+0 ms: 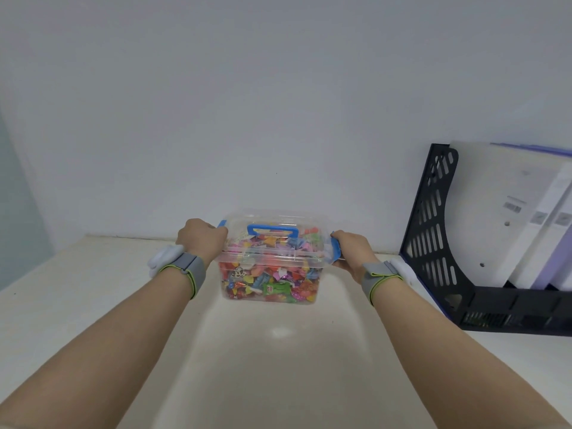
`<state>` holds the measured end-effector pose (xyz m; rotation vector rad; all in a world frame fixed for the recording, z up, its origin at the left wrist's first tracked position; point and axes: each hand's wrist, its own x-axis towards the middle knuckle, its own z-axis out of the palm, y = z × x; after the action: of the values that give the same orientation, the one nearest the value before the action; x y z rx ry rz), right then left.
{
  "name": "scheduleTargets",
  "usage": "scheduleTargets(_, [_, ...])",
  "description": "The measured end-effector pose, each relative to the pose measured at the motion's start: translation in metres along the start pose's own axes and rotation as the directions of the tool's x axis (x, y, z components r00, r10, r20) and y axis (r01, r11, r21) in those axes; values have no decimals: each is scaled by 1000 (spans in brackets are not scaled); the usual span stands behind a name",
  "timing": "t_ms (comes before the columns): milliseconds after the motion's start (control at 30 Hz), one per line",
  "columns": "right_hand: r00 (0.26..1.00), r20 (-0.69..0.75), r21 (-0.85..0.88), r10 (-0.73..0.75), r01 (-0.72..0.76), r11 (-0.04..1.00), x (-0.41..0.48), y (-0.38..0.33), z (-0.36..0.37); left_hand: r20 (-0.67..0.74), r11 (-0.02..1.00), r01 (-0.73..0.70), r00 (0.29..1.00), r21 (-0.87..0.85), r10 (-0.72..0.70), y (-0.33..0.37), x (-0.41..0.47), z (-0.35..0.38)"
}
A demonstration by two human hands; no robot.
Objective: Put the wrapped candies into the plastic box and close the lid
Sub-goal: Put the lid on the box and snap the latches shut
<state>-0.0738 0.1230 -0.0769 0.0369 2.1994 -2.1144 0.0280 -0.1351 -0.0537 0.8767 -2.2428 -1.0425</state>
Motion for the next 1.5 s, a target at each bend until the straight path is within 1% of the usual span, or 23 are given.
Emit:
scheduleTargets(133, [997,-51,-62,-65,62,996,7,4,2,-18,1000,-5,1000,20,5,1,2,3])
scheduleTargets(200, [996,-62,-54,-68,65,996,7,5,1,-26,999,-8,1000,36,9,1,3,5])
scheduleTargets(267, [999,-44,4,-20,21,1000,6,7,1,-32,999,-7,999,51,9,1,3,6])
scheduleTargets(367, [995,59,78,76,-81,994,5,8,3,-36,997,4,999,71,-2,2,3,5])
scheduleTargets(433, [995,72,92,73,-79,993,6,8,4,-43,997,5,999,79,-2,2,3,6])
scheduleTargets(533, [999,30,48,39,-41,998,5,4,3,-57,997,4,998,74,0,2,3,7])
scheduleTargets(633, [999,22,3,24,-24,1000,5,0,1,-58,997,5,998,78,0,2,2,7])
scheduleTargets(733, [1000,5,-79,-8,8,997,4,-4,1,-63,996,20,998,86,-15,3,2,7])
scheduleTargets(900, [994,-15,-205,-108,103,973,3,-9,3,-60,994,52,997,96,-46,7,0,8])
scheduleTargets(967, [995,-27,-232,-92,83,969,5,-10,4,-56,993,57,997,101,-51,8,0,8])
scheduleTargets(1100, [995,30,-97,90,-87,992,4,-10,5,-46,992,62,997,110,-57,11,-5,7])
scheduleTargets(1167, [989,38,-65,140,-137,988,3,-10,6,-45,991,73,997,115,-68,15,-7,7])
scheduleTargets(1233, [985,48,-42,166,-164,986,2,-11,8,-48,989,88,995,116,-83,17,-8,6])
scheduleTargets(1400, [970,161,148,181,-205,967,4,-16,9,-38,988,92,995,122,-88,18,-8,5])
scheduleTargets(1500, [963,190,181,193,-228,957,6,-19,7,-39,989,93,995,112,-89,20,-9,5])
